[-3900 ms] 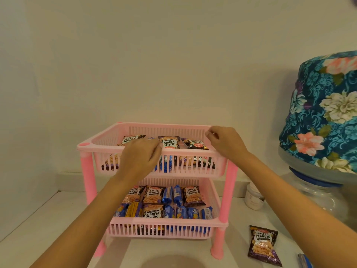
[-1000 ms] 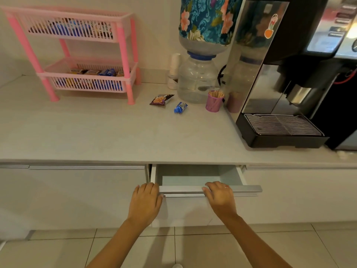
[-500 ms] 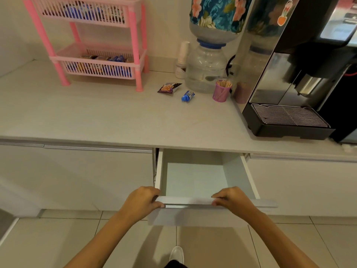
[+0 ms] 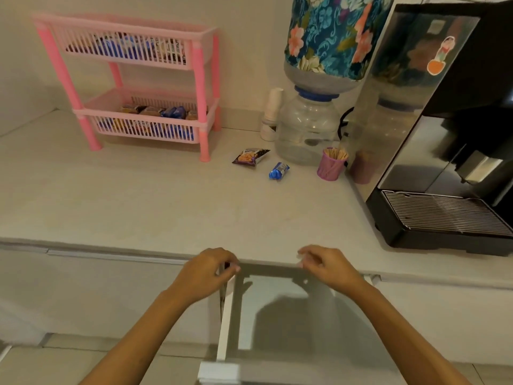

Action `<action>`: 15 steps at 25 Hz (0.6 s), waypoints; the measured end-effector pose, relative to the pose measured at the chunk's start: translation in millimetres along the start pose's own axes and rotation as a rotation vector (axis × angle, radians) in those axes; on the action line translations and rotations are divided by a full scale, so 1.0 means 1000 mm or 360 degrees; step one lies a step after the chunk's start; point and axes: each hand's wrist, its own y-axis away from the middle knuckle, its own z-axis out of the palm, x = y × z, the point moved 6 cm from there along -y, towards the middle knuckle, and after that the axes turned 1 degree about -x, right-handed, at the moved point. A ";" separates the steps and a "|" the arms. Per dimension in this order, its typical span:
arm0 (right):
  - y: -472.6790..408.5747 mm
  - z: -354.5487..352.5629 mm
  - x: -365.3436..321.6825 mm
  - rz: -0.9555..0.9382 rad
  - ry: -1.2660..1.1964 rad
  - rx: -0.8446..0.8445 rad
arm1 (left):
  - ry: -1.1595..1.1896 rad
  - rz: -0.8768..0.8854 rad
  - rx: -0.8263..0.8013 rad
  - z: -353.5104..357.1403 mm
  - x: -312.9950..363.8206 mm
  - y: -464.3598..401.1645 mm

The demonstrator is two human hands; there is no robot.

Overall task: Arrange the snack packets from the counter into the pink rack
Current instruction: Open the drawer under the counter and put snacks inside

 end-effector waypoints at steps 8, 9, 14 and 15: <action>-0.227 -0.030 0.005 0.0152 0.0284 0.0256 | -0.0342 -0.0148 0.0274 0.015 -0.057 -0.153; -0.248 -0.029 0.007 0.0181 0.0346 0.0295 | -0.0350 -0.0170 0.0315 0.014 -0.062 -0.162; -0.317 -0.019 0.014 0.0153 0.0325 0.0579 | -0.0204 -0.0258 0.0510 -0.001 -0.069 -0.198; -0.322 -0.017 0.015 0.0149 0.0367 0.0645 | -0.0133 -0.0261 0.0545 -0.007 -0.069 -0.210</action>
